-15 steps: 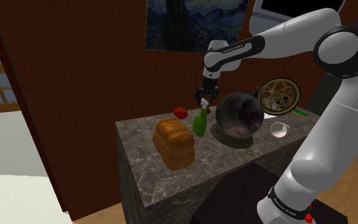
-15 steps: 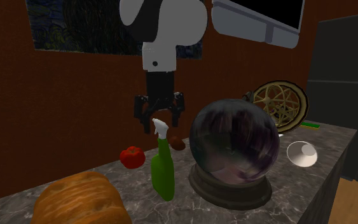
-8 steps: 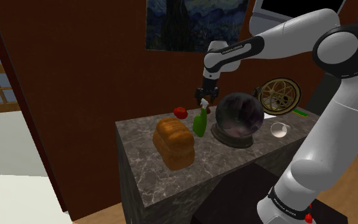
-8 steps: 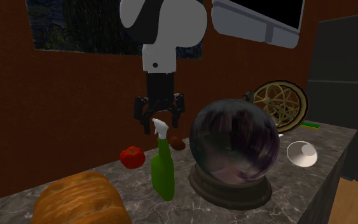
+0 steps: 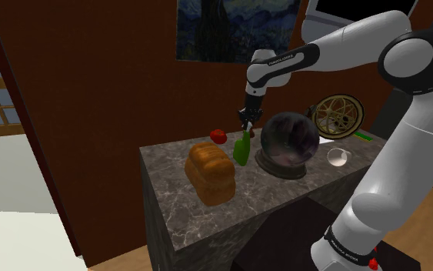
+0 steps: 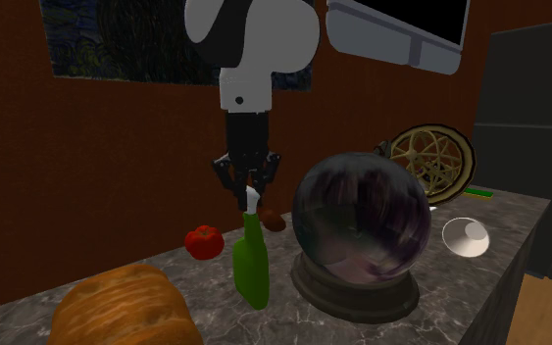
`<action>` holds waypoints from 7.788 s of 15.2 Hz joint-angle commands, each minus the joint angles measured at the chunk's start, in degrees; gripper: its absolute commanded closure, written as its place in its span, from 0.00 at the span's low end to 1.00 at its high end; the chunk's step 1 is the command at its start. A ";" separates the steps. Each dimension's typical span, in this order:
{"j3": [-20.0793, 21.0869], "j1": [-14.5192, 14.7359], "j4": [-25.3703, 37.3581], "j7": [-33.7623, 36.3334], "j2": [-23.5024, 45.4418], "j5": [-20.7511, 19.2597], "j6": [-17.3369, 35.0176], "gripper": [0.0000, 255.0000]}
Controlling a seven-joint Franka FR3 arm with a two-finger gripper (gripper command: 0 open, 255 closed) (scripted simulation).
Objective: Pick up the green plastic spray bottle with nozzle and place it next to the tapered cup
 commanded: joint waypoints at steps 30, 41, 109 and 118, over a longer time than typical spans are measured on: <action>0.11 0.09 18.25 0.47 -3.00 -0.48 -21.24 1.00; 0.04 0.04 28.74 0.36 -1.37 -0.26 -30.11 1.00; -31.60 -26.84 42.90 -58.17 1.27 -0.58 -41.69 1.00; -30.34 -25.64 31.12 -55.91 -3.37 -3.45 -33.56 1.00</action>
